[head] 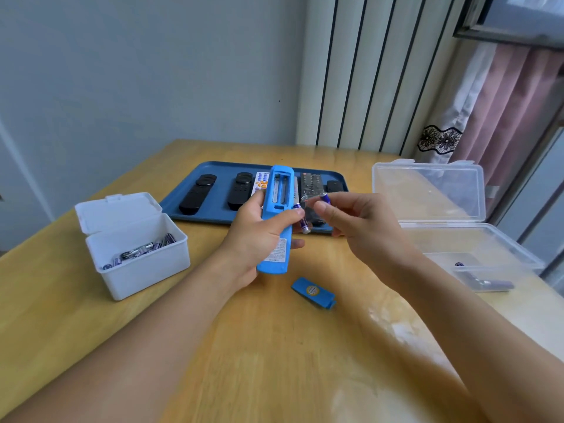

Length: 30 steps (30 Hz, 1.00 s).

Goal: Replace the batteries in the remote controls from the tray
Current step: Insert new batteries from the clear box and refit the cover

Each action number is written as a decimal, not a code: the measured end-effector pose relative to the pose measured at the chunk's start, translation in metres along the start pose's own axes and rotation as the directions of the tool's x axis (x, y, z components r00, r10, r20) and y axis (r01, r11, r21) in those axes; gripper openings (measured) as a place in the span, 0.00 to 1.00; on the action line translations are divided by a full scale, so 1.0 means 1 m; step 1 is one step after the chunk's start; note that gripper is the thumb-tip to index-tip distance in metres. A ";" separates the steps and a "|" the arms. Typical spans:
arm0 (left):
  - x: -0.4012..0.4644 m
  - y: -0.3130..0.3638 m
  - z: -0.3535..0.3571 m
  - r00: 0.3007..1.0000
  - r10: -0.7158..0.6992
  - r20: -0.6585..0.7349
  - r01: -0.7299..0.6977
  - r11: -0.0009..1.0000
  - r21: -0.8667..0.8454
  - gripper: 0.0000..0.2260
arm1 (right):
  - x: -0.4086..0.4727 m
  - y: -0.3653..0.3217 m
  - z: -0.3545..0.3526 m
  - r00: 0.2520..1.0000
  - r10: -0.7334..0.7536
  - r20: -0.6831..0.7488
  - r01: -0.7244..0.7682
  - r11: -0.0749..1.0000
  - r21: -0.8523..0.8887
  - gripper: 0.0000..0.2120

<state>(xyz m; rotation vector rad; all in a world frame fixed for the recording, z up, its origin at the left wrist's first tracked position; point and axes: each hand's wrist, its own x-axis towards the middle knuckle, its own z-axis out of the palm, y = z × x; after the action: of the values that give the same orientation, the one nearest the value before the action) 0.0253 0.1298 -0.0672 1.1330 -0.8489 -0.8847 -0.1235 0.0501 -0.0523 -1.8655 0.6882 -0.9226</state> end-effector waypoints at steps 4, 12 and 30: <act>-0.004 0.000 0.001 0.993 -0.044 0.107 0.044 0.999 0.004 0.15 | -0.001 -0.007 -0.003 0.997 0.064 0.035 -0.072 0.952 0.299 0.09; -0.003 -0.008 0.004 0.991 0.062 0.121 -0.082 0.982 0.167 0.16 | -0.003 -0.009 -0.010 0.980 0.133 -0.150 -0.036 0.852 0.522 0.08; -0.011 -0.010 0.015 0.968 0.086 0.237 -0.152 0.948 0.279 0.16 | -0.003 -0.007 0.000 0.923 -0.178 -0.340 0.209 0.976 0.057 0.08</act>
<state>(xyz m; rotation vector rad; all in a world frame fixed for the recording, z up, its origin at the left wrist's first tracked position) 0.0059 0.1319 -0.0751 1.2384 -1.2551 -0.8101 -0.1247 0.0558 -0.0467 -1.7331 0.6545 -1.3992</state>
